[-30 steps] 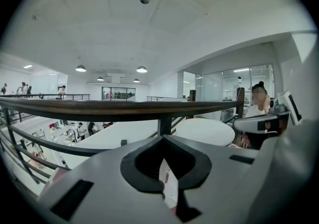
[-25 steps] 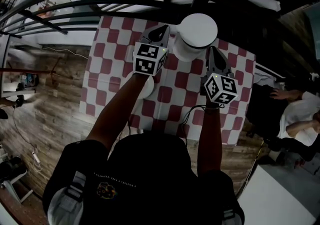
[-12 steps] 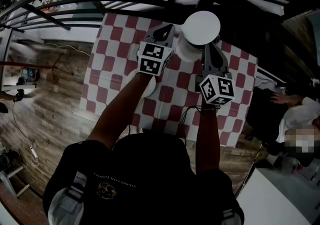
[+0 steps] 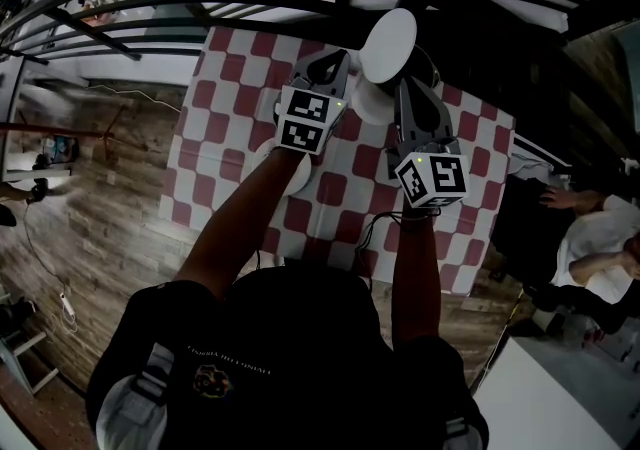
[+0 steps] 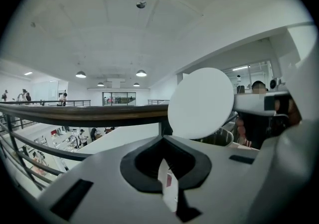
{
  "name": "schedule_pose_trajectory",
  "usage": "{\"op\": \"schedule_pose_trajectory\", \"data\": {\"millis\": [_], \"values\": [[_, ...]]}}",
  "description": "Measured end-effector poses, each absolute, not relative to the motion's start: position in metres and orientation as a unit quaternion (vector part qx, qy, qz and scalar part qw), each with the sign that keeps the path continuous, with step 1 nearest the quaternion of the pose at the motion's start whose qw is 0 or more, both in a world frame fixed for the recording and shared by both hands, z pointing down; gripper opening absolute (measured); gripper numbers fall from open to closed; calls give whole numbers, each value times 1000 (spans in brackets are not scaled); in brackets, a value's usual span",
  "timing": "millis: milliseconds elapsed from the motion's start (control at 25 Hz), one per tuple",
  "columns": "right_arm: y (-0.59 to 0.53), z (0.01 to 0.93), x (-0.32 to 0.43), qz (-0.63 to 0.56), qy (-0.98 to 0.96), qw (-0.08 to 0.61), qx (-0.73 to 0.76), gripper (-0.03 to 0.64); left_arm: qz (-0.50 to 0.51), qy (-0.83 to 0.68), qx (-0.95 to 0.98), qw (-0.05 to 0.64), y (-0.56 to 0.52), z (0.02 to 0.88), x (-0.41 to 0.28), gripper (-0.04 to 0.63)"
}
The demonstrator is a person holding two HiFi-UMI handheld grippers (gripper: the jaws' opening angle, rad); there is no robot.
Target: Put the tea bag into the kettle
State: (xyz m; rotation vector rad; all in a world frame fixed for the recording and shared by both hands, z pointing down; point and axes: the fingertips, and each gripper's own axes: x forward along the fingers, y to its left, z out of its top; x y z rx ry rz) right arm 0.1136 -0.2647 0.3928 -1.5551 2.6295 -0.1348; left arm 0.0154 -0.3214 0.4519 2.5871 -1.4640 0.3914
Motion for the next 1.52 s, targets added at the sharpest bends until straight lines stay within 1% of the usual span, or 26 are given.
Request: {"op": "schedule_pose_trajectory", "data": {"millis": [240, 720, 880, 1120, 1520], "values": [[-268, 416, 133, -77, 837, 12, -542, 12, 126, -489, 861, 66, -321, 450, 15, 3], [-268, 424, 131, -82, 838, -1, -539, 12, 122, -490, 861, 64, -321, 450, 15, 3], [-268, 424, 132, -84, 837, -4, -540, 12, 124, -487, 863, 52, -322, 448, 16, 4], [-265, 425, 132, -85, 837, -6, -540, 12, 130, -484, 864, 59, -318, 449, 16, 4], [-253, 430, 123, -90, 841, -7, -534, 12, 164, -489, 853, 71, -282, 468, -14, 3]]}}
